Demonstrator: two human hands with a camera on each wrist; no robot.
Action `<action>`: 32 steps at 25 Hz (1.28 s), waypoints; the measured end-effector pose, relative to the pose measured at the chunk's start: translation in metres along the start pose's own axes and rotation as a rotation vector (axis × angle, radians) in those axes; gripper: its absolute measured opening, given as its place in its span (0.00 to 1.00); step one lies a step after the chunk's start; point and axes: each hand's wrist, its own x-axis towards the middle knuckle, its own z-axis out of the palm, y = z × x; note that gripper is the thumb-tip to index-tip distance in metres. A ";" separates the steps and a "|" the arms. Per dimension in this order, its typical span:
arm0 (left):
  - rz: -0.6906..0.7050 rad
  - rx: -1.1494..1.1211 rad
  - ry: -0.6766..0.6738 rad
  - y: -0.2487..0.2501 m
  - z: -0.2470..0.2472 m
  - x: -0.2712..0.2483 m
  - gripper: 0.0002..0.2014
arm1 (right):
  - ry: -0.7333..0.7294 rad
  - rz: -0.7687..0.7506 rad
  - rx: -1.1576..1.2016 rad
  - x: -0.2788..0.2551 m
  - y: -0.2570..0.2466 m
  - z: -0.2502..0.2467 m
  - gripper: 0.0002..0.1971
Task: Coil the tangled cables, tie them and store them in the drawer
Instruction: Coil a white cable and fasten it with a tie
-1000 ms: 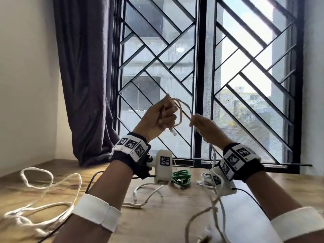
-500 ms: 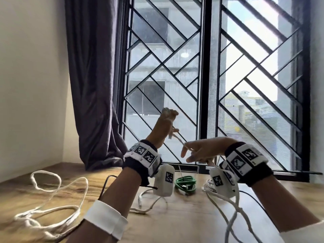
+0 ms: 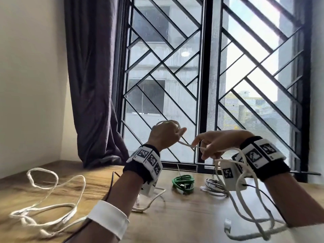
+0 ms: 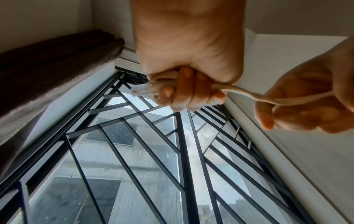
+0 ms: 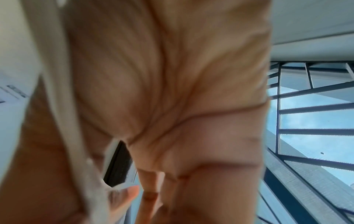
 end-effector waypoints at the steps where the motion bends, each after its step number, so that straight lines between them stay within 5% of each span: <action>1: -0.028 0.006 0.039 -0.002 -0.003 0.001 0.24 | -0.019 -0.010 -0.003 -0.001 -0.001 0.000 0.22; 6: -0.246 0.029 0.029 -0.052 -0.010 -0.003 0.14 | 0.017 -0.172 0.197 -0.019 0.011 -0.015 0.26; 11: -0.463 -0.089 -0.044 -0.076 -0.016 -0.008 0.18 | -0.043 -0.162 0.313 -0.014 0.029 -0.015 0.20; 15: -0.535 -0.159 -0.182 -0.061 -0.002 -0.002 0.22 | 0.212 -0.147 0.206 0.002 0.018 -0.003 0.12; 19: -0.558 -0.693 -0.308 -0.021 -0.004 0.006 0.29 | 0.243 -0.229 0.060 0.016 -0.004 0.013 0.15; 22: -0.458 -1.070 -0.505 -0.005 -0.016 0.005 0.29 | 0.311 -0.304 0.008 0.019 -0.008 0.016 0.05; 25: -0.371 -1.354 -0.664 0.001 -0.027 0.004 0.25 | 0.442 -0.374 0.108 0.014 -0.005 0.011 0.17; 28: -0.282 -1.520 -0.768 0.013 -0.036 -0.001 0.23 | 0.455 -0.408 0.327 0.016 0.006 0.016 0.18; 32: -0.159 -1.781 -0.721 0.020 -0.047 0.005 0.21 | 0.353 -0.383 0.765 0.030 0.015 0.031 0.16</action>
